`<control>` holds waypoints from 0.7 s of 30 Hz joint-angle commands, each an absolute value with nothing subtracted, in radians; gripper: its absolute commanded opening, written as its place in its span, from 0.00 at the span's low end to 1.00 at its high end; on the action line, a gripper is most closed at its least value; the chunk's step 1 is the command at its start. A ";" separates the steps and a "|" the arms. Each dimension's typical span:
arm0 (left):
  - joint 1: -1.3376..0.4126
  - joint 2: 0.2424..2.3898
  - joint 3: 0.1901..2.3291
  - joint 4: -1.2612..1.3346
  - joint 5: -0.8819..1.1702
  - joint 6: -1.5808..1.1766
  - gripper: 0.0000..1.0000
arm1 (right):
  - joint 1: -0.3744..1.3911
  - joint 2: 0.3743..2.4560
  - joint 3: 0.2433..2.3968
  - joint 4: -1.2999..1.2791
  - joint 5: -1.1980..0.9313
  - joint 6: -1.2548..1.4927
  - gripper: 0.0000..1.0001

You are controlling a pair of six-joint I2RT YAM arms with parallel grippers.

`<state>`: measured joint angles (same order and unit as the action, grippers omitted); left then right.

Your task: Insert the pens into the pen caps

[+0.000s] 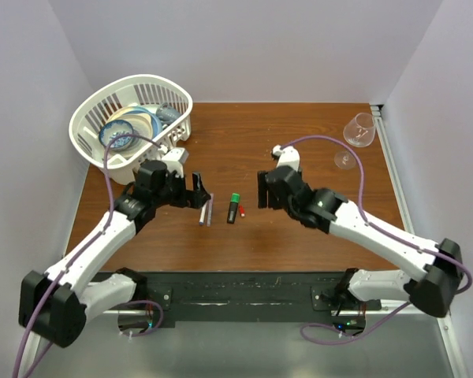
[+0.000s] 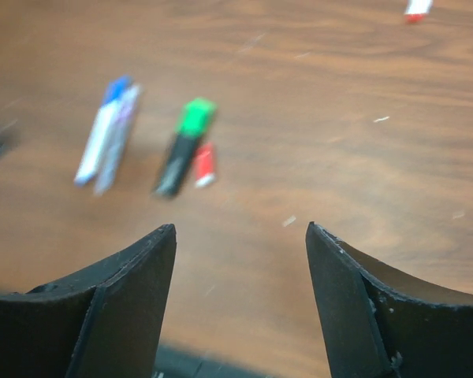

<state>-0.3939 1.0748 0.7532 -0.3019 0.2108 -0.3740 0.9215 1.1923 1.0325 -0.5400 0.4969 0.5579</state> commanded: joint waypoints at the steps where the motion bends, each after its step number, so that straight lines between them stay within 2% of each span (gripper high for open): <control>1: -0.390 0.956 0.698 -0.256 0.206 -0.348 1.00 | 0.750 1.330 1.127 -0.450 0.465 0.459 0.70; 8: -0.391 0.861 0.686 -0.296 0.123 -0.353 1.00 | 0.551 1.715 1.376 -0.422 0.529 0.356 0.64; 14: -0.391 0.793 0.674 -0.295 0.090 -0.331 1.00 | 0.469 2.033 1.653 -0.511 0.512 0.336 0.55; 18: -0.390 0.795 0.666 -0.275 0.162 -0.327 1.00 | 0.420 2.158 1.796 -0.571 0.474 0.344 0.50; 21: -0.390 0.818 0.675 -0.288 0.184 -0.327 1.00 | 0.376 2.190 1.810 -0.571 0.437 0.342 0.46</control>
<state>-0.3939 0.7990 0.6724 -0.3088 0.1379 -0.3531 0.4248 2.1818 1.7454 -0.5201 0.4759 0.3550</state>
